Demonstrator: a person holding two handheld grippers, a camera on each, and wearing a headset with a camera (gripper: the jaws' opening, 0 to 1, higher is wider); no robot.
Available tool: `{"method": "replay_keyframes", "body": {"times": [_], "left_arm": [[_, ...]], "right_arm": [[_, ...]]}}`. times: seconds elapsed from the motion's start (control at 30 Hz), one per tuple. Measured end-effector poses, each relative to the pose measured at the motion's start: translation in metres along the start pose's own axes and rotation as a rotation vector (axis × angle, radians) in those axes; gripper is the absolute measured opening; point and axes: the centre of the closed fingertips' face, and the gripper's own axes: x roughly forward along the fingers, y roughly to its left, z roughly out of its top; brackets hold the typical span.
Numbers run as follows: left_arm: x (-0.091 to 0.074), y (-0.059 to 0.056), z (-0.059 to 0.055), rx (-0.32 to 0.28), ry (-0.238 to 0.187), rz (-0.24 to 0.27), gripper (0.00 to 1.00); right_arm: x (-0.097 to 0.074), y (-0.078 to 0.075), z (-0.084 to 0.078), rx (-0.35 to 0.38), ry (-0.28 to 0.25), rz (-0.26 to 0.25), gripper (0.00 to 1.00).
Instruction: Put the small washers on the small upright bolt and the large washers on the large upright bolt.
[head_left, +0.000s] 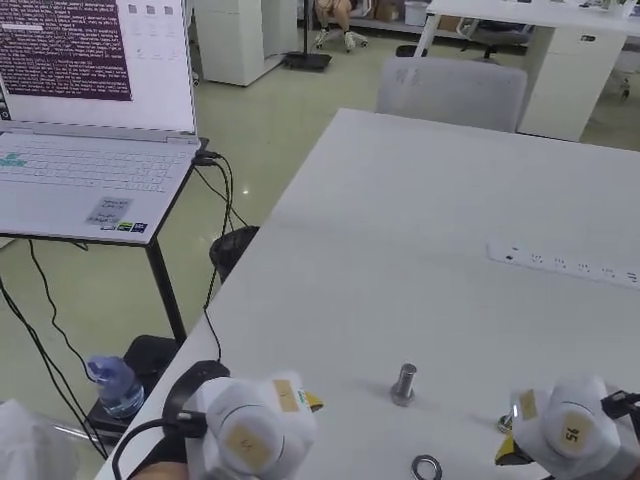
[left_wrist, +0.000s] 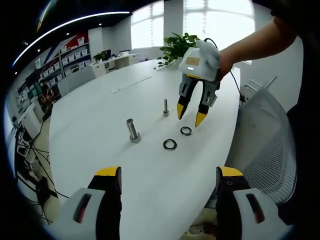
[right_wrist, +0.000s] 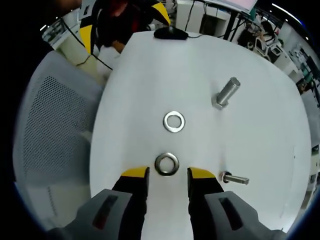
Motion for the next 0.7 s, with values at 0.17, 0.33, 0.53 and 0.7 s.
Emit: {"method": "replay_keyframes", "body": {"times": [0.17,0.33,0.53,0.7], "left_arm": [[0.000,0.000,-0.001,0.001,0.001,-0.003,0.76],[-0.001,0.001,-0.002,0.001,0.003,-0.005,0.75],[-0.002,0.002,-0.002,0.000,0.002,-0.007,0.74],[-0.003,0.002,-0.001,0.000,0.000,-0.005,0.74]], "right_arm": [[0.009,0.004,-0.001,-0.011,0.011,0.000,0.32],[0.017,0.002,0.000,-0.018,0.026,-0.008,0.33],[0.021,0.002,-0.004,-0.019,0.044,-0.007,0.32],[0.021,0.003,-0.005,-0.006,0.037,0.001,0.32]]}}
